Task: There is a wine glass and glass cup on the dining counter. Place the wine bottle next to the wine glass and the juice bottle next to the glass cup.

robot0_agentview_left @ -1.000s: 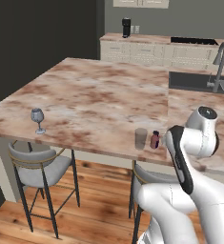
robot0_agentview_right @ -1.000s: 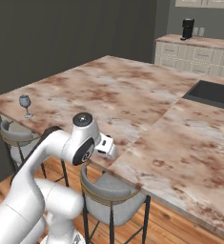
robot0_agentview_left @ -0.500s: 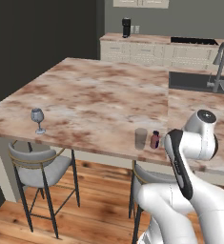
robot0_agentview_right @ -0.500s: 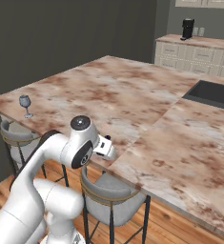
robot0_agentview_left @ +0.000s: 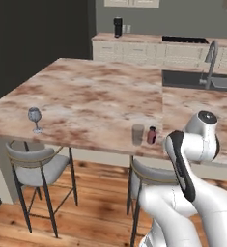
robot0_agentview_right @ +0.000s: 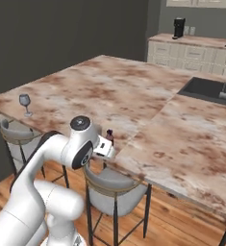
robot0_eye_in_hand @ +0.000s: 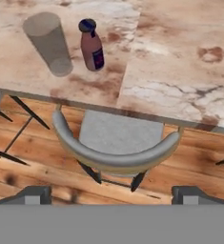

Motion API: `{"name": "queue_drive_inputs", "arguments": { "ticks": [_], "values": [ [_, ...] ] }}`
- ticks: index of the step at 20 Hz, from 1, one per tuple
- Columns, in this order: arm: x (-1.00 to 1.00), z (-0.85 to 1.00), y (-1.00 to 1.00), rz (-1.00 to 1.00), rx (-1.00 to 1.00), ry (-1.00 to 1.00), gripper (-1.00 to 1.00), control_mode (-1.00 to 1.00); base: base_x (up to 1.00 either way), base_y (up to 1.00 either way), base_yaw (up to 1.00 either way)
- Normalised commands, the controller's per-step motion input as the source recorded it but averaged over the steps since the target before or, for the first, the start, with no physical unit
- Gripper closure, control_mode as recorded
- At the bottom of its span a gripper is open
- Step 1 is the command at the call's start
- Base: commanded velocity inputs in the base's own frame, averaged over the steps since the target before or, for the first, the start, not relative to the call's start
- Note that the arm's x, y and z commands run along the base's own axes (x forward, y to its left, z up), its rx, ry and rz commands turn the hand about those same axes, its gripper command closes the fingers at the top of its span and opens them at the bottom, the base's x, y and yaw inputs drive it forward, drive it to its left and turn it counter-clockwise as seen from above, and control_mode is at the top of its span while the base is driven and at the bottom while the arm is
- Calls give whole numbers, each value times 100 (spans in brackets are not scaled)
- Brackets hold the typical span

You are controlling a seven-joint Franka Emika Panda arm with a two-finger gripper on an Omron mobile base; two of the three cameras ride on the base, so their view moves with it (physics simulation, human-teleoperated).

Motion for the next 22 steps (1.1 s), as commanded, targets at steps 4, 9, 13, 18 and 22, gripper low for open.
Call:
{"name": "queue_drive_inputs", "arguments": {
  "ticks": [4, 9, 13, 18, 22],
  "values": [
    [0, 0, 0, 0, 0, 0, -100, 100, -55, 0, -18],
    [0, 0, 0, 0, 0, 0, -100, 100, 0, 10, -86],
    [0, 0, 0, 0, 0, 0, -100, 100, 0, 13, -93],
    [0, 0, 0, 0, 0, 0, -100, 100, 0, 12, -94],
    [0, 0, 0, 0, 0, 0, -100, 100, 0, 11, -96]
  ]
}}
